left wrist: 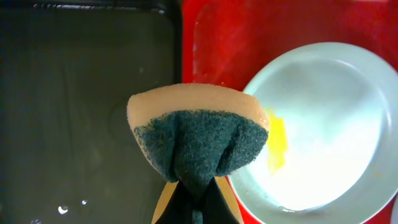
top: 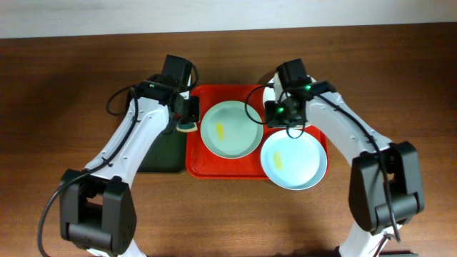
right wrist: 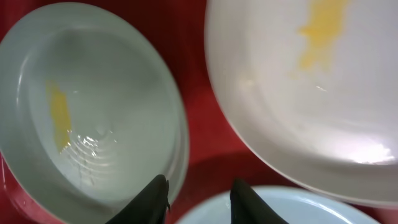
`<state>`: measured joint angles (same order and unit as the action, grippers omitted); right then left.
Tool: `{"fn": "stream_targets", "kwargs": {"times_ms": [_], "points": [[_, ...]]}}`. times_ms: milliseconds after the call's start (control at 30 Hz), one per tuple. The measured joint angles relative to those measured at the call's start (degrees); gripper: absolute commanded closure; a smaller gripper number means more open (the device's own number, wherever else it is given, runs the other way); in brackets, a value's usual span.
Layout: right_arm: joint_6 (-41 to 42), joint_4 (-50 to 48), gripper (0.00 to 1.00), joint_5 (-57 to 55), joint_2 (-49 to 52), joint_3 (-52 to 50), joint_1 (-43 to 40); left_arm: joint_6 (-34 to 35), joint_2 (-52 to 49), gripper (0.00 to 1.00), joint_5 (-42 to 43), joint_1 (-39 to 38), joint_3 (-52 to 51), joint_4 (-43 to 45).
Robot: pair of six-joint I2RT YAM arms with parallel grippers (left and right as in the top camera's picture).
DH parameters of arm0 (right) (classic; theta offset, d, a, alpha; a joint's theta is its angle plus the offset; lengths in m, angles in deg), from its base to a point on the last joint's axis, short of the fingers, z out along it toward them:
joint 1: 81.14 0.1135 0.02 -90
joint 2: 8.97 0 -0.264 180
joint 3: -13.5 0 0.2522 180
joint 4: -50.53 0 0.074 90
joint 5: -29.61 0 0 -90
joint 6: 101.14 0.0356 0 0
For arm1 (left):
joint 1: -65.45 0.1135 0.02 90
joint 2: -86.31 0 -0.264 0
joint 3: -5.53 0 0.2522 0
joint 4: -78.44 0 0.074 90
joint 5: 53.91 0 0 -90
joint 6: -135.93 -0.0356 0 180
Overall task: Clean dirty plates on tray and stack at the side
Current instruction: 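Reach the right gripper to the pale green plate rim and grasp it, then hold the plate with the right gripper and scrub it with the sponge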
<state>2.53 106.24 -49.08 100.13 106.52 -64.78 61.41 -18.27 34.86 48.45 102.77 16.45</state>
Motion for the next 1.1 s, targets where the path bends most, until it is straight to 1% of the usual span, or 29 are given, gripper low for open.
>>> {"fn": "stream_targets", "kwargs": {"times_ms": [133, 267, 433, 467, 500, 533, 567, 700, 933, 1100], "points": [[0.07, -2.27, 0.68, -0.55, 1.75, 0.00, 2.34, 0.00, -0.02, 1.00, 0.00, -0.52, 0.00, 1.11], [0.35, -4.46, 0.74, -0.94, 4.07, 0.00, 3.34, 0.00, -0.02, 1.00, 0.00, -0.52, 0.00, 1.22], [1.31, -5.44, 0.75, -1.01, 7.26, 0.02, 3.34, 0.00, -1.46, 1.00, 0.00, -0.52, 0.00, 1.29], [1.27, -5.46, 0.78, -1.03, 7.50, 0.02, 3.34, 0.00, -1.99, 1.00, 0.00, -0.52, 0.00, 1.29], [1.33, -5.46, 0.85, -1.03, 7.65, 0.02, 3.34, 0.00, -2.49, 1.00, 0.00, -0.52, 0.00, 1.29], [1.38, -5.49, 0.94, -0.98, 7.65, 0.02, 3.34, 0.00, -2.99, 1.00, 0.00, -0.52, 0.00, 1.29], [1.66, -5.62, 0.96, -1.07, 7.65, 0.02, 3.34, 0.00, -3.48, 1.00, 0.00, -0.52, 0.00, 1.29], [1.79, -5.66, 0.96, -1.09, 7.65, 0.02, 3.34, -0.02, -3.78, 1.00, 0.57, -0.52, 0.00, 1.99], [4.39, -5.60, 0.96, 0.31, 7.65, 0.02, 3.34, -2.23, -3.78, 1.00, 3.91, -1.22, 0.00, 3.17], [6.54, -5.18, 0.96, 0.59, 7.65, 0.02, 3.34, -2.45, -3.78, 1.00, 5.64, -2.14, 0.00, 3.08]]}}
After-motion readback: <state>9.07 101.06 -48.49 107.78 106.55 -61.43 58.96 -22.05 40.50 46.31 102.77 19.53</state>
